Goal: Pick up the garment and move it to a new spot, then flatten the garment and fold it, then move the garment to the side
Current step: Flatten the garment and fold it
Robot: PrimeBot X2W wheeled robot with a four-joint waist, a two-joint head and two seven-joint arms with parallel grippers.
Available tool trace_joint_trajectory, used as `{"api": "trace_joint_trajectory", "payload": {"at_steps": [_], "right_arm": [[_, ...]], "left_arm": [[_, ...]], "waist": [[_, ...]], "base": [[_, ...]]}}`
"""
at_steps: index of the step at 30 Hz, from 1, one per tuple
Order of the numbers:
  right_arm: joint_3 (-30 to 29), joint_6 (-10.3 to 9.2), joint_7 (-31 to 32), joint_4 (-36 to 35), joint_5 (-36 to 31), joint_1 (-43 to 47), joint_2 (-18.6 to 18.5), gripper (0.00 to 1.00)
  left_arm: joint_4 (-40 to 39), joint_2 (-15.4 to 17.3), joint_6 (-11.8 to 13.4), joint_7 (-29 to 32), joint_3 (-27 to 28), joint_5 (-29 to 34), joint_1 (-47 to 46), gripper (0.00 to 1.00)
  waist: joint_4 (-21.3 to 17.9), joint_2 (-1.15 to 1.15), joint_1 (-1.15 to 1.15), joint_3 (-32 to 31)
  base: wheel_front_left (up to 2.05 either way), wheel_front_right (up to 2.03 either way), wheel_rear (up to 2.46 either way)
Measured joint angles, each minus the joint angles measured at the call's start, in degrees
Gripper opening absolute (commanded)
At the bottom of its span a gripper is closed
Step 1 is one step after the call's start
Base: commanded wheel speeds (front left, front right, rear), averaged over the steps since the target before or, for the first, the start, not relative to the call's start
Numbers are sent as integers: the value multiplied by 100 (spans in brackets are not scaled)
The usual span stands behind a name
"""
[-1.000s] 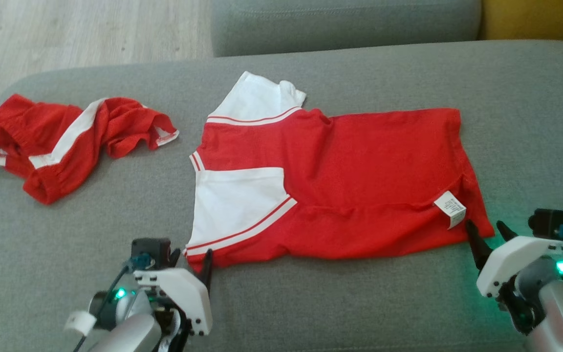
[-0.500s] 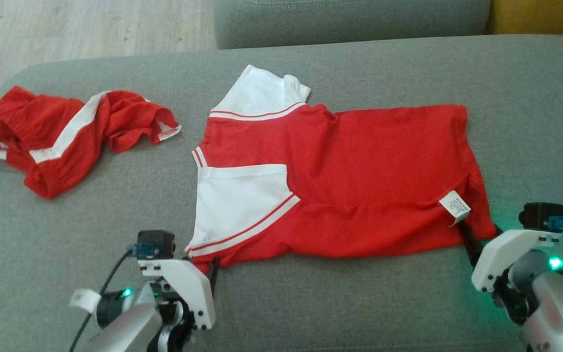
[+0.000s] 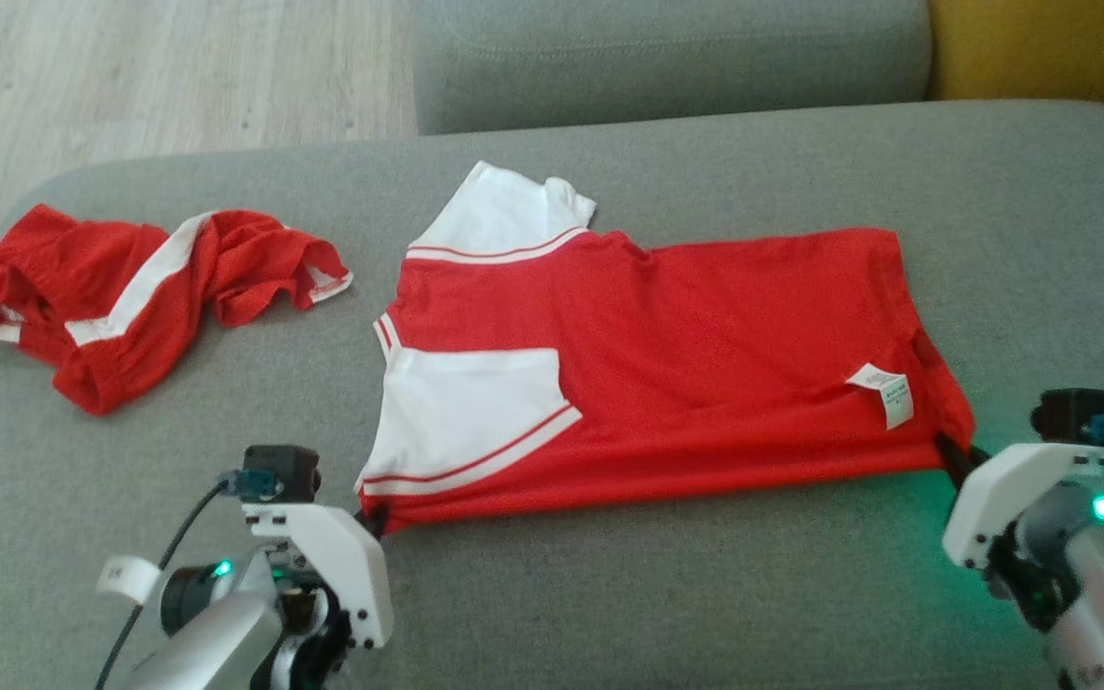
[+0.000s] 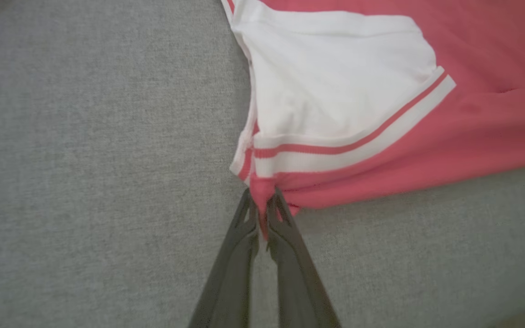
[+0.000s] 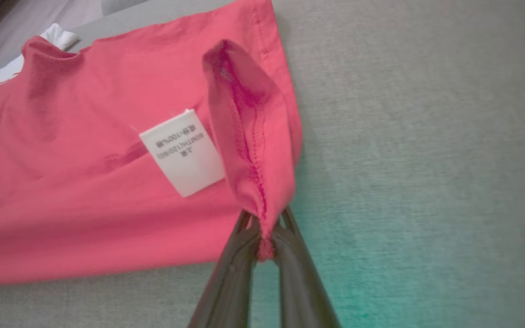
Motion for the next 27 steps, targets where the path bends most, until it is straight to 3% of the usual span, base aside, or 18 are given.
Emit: {"api": "trace_joint_trajectory", "payload": {"at_steps": [9, 18, 19, 20, 21, 22, 23, 27], "right_arm": [[-394, 5, 725, -600, -2, 910, -171, 0], [-1144, 5, 1505, -1522, -367, 1669, -69, 0], [-1255, 5, 1627, -1650, -419, 1772, -24, 8], [-1357, 5, 1733, -1782, -466, 1872, 40, 46], [-1466, 5, 1824, -1929, -526, 1973, 109, 100], [-1560, 5, 1916, -2069, -586, 2061, 172, 100], [-1735, 5, 2124, -2340, -683, 2227, 272, 100], [-2000, 4, 2229, -3091, -838, 2371, 437, 100]], "left_arm": [[-1329, 655, 347, 611, -178, -29, 753, 0], [-2103, 916, 624, 1010, -256, -178, 1160, 0], [-2148, 953, 625, 1049, -263, -178, 1175, 0], [-2190, 981, 646, 1083, -271, -179, 1177, 0], [-2217, 999, 675, 1105, -271, -180, 1176, 35], [-2226, 1023, 688, 1132, -275, -180, 1176, 88], [-2227, 1098, 690, 1176, -286, -182, 1177, 100], [-2329, 1223, 671, 1206, -272, -176, 1141, 100]], "waist": [[-29, 0, 0, -213], [-45, 0, 0, -209], [-48, 0, 0, -208], [-52, 0, 0, -207], [-58, 0, 0, -205], [-66, 0, 0, -204], [-84, 0, 0, -204], [-104, 0, 0, -192]], "base": [[0, 0, 0], [0, 0, 0], [0, 0, 0], [0, 0, 0], [0, 0, 0], [0, 0, 0], [0, 0, 0], [0, 0, 0]]}}
